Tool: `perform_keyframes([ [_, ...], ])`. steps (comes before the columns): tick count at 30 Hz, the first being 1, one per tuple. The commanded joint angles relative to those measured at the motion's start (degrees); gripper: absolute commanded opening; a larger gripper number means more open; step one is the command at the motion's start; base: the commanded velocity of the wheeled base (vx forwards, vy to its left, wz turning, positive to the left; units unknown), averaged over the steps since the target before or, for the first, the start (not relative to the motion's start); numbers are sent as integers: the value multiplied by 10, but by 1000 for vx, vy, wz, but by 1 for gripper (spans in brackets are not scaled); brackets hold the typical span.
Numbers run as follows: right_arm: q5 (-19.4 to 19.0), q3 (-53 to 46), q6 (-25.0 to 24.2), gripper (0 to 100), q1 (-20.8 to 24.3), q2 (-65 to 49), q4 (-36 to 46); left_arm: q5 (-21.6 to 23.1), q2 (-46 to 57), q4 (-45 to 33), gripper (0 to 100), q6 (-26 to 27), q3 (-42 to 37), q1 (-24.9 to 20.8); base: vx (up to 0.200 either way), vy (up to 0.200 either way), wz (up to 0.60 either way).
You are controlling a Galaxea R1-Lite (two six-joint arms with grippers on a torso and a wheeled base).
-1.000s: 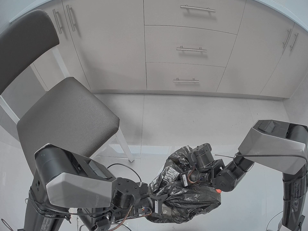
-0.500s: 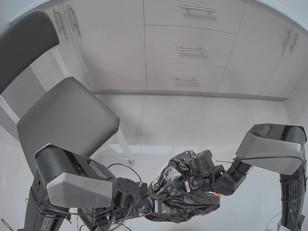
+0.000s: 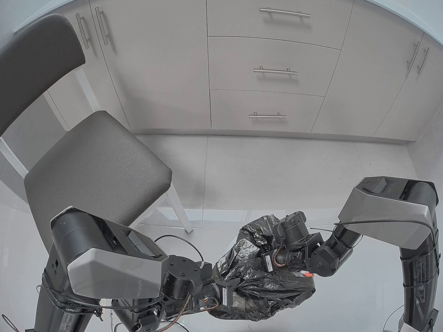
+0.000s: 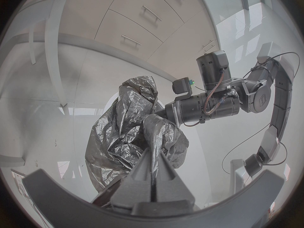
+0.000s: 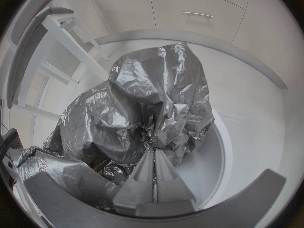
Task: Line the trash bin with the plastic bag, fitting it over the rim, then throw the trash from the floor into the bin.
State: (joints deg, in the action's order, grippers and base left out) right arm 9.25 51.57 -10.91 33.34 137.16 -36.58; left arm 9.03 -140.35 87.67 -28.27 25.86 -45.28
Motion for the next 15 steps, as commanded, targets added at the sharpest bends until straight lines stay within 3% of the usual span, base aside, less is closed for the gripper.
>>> perform_keyframes([
  [1,2,-11,3,0,-2,-14,-7,0,1,0,0,0,0,0,0,0,0],
  [2,2,-14,2,100,-2,-14,-10,0,0,0,0,0,1,0,0,0,0],
  [15,-1,-98,-13,100,-20,-91,-64,0,0,0,0,0,1,0,0,0,0],
])
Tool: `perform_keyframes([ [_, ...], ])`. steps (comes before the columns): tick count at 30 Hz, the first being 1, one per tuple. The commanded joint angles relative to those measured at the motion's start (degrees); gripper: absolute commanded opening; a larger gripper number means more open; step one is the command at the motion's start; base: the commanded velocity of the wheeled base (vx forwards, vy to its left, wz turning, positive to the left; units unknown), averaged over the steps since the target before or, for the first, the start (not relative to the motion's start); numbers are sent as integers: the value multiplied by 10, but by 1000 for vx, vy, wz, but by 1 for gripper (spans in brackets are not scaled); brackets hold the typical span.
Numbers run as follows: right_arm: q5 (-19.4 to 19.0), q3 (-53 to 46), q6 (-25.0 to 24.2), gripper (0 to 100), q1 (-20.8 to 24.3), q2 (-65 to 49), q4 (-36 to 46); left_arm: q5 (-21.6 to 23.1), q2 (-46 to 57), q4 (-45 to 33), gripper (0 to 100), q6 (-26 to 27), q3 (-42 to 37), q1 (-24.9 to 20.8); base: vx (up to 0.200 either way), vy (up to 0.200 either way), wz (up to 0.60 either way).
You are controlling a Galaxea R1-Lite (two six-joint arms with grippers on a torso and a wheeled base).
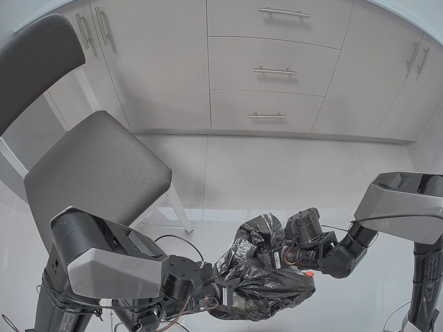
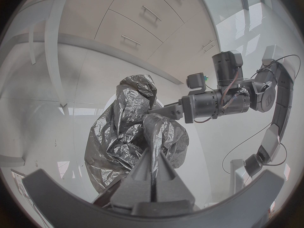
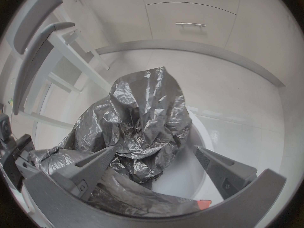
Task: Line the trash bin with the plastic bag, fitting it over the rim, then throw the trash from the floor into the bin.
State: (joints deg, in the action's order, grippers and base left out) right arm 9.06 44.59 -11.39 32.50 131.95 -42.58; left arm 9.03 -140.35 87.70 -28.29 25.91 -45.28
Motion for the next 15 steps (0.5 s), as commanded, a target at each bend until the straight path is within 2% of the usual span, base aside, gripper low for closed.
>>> perform_keyframes([
  [1,0,-34,-14,100,-13,-44,-6,0,0,0,0,0,1,0,0,0,0],
  [9,0,-40,-25,100,-15,-80,-47,0,-1,0,0,-1,3,0,0,0,0],
  [15,19,52,-27,100,-15,-51,-51,-1,-1,0,0,-1,3,0,0,0,0],
])
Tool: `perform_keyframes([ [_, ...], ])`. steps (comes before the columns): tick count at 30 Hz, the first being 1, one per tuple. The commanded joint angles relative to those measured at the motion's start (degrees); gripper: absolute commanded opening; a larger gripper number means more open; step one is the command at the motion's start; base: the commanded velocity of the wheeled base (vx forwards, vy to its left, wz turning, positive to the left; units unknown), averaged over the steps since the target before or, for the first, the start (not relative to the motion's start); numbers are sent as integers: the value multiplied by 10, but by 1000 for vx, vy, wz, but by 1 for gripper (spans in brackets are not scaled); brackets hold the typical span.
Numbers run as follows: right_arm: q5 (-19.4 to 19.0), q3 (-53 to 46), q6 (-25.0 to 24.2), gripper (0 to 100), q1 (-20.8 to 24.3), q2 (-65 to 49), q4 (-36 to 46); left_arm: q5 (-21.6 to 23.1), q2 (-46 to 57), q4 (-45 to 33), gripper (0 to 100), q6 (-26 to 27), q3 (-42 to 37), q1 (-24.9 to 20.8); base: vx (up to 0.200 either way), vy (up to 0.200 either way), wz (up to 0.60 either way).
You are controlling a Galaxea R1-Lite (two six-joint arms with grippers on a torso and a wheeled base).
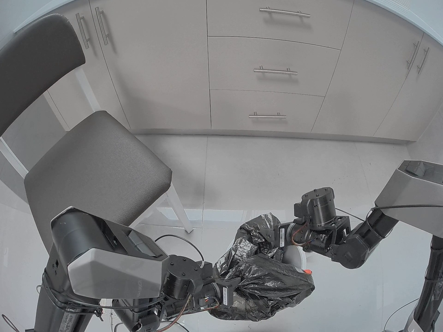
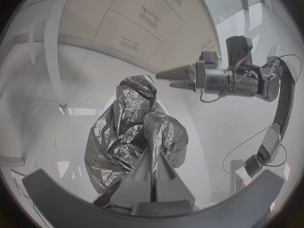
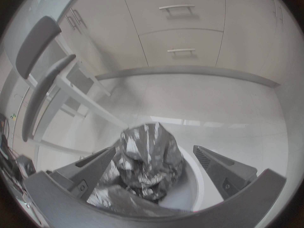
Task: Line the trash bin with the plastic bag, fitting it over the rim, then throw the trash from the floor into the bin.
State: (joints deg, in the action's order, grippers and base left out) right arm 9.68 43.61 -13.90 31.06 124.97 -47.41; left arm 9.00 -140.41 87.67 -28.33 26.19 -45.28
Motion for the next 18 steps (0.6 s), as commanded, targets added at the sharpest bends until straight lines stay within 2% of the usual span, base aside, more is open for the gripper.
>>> perform_keyframes([
  [1,17,81,-3,100,-1,27,-1,0,0,0,0,-1,0,0,0,0,0],
  [9,17,189,-5,100,17,111,10,0,0,0,0,0,0,1,0,0,0],
  [18,2,218,-7,100,30,161,33,0,-1,0,0,0,0,0,0,0,0],
])
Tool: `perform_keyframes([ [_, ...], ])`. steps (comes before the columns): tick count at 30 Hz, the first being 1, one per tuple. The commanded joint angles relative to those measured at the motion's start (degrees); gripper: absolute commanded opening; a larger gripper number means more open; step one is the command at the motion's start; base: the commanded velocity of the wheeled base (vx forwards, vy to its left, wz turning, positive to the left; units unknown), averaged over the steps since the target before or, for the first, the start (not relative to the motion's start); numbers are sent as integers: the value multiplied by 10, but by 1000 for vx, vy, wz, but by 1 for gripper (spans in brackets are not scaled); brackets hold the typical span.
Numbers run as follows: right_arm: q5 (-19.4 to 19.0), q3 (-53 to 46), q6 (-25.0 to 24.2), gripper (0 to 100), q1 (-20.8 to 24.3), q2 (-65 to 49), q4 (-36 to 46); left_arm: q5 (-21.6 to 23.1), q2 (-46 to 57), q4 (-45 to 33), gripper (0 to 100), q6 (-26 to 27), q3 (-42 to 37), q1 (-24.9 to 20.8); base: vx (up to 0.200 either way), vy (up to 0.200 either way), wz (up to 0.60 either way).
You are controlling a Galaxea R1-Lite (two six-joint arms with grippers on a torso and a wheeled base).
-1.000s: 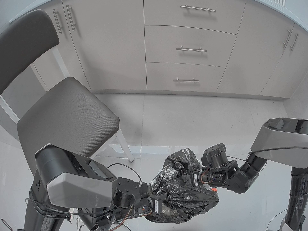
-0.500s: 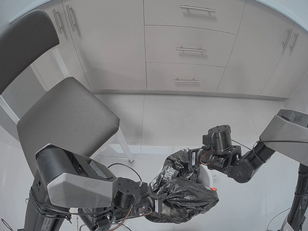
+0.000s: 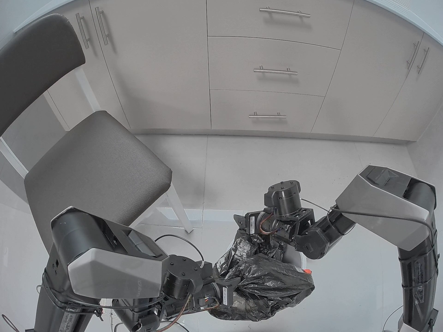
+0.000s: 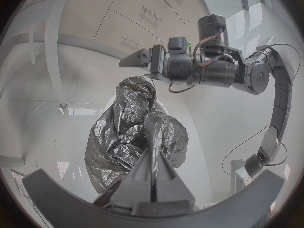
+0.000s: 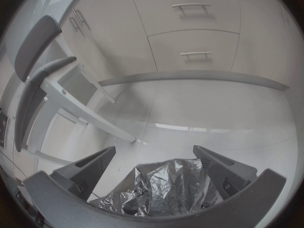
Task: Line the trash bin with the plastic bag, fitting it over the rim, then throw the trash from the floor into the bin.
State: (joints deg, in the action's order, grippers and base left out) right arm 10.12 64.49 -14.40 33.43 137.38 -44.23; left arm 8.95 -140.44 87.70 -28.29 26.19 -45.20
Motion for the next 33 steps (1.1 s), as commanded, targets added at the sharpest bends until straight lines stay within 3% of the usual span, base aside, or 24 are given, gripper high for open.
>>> perform_keyframes([
  [1,-3,6,-2,100,8,38,1,0,0,0,0,0,0,-1,0,0,0],
  [9,-5,-84,-11,100,23,10,-10,0,0,0,0,0,-1,-1,0,0,0],
  [14,-12,-147,-20,100,35,7,-65,0,0,0,0,0,-1,-1,0,0,0],
  [27,-19,-93,-16,100,25,77,-63,0,0,0,0,0,-1,-3,0,0,0],
  [33,-19,-65,-21,100,12,78,-9,0,0,0,0,0,-2,-3,0,0,0],
])
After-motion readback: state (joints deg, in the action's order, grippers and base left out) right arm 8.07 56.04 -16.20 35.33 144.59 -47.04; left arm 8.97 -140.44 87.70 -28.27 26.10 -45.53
